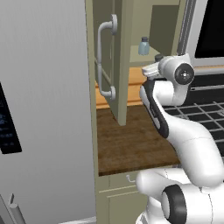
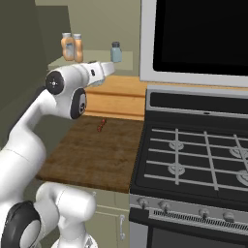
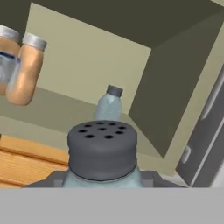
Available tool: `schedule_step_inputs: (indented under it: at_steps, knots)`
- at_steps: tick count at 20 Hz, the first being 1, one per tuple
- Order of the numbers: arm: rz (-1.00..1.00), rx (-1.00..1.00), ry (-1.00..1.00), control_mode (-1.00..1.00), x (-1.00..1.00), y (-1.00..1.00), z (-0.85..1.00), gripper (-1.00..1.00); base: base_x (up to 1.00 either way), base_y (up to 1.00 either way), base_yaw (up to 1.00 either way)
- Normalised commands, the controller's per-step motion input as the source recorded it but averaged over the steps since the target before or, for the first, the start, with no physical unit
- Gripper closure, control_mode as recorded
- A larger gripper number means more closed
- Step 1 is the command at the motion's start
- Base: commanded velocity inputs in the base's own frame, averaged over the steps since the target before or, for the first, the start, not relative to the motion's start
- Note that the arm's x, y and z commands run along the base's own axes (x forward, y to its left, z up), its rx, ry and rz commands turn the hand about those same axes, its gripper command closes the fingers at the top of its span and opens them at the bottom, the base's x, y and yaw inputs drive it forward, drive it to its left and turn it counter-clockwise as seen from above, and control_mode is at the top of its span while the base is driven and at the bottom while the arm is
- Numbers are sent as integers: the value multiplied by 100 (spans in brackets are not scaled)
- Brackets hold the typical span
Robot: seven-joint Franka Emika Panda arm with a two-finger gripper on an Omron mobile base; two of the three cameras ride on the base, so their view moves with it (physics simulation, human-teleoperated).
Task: Put the shaker and condiment bottle from the counter next to their counterparts in the cabinet.
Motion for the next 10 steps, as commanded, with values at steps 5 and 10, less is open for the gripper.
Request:
schedule_step_inputs:
  at_steps: [5, 10]
  knots:
    - [-1, 25, 0, -100, -5, -11, 37, 100, 0, 0, 0]
    - [-4, 33, -1, -100, -5, -31, 54, 100, 0, 0, 0]
